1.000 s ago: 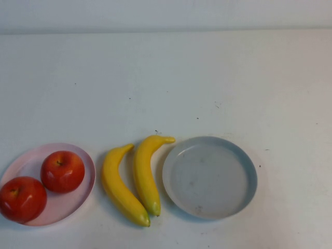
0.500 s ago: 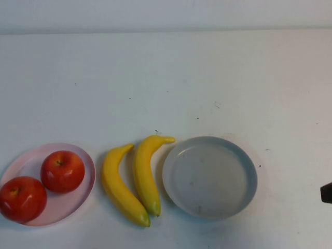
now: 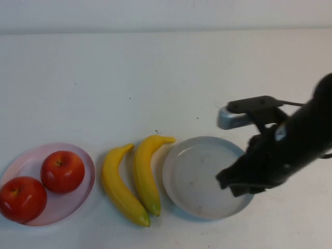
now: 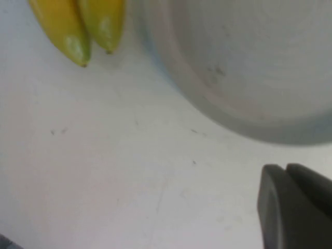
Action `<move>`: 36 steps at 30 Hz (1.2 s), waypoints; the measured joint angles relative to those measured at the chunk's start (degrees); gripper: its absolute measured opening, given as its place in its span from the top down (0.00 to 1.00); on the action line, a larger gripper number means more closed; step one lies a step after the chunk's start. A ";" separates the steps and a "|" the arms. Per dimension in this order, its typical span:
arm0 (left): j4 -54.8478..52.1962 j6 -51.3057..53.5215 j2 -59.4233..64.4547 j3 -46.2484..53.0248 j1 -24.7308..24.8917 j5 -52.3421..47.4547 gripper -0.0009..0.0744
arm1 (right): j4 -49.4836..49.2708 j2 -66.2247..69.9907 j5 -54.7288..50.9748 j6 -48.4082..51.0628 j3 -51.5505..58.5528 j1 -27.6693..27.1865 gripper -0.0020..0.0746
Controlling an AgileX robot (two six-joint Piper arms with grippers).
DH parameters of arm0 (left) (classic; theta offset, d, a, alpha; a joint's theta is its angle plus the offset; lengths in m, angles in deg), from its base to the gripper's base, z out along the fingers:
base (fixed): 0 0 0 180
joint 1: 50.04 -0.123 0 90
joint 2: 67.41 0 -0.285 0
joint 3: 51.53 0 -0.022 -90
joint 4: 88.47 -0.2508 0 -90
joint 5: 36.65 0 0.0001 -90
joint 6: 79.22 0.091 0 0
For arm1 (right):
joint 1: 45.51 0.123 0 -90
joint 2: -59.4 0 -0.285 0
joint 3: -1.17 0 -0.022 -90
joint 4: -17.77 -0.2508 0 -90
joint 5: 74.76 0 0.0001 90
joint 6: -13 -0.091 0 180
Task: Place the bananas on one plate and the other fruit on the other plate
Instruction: Put another type of fruit in the right plate
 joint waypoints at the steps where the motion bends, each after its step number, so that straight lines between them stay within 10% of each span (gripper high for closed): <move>1: 0.00 0.00 0.00 0.00 0.00 0.00 0.99 | 0.25 2.26 0.16 -0.23 -2.25 1.97 1.00; 8: 0.00 0.00 0.00 0.00 0.00 0.00 0.99 | 0.38 17.44 -0.51 -0.64 -18.54 9.40 0.93; 19: 0.00 0.00 0.00 0.00 0.00 0.00 0.99 | 1.51 37.16 -5.83 -1.68 -42.35 11.40 0.48; 36: 0.00 0.00 0.00 0.00 0.00 0.00 0.99 | 5.64 50.36 -9.53 -5.21 -56.37 11.40 0.45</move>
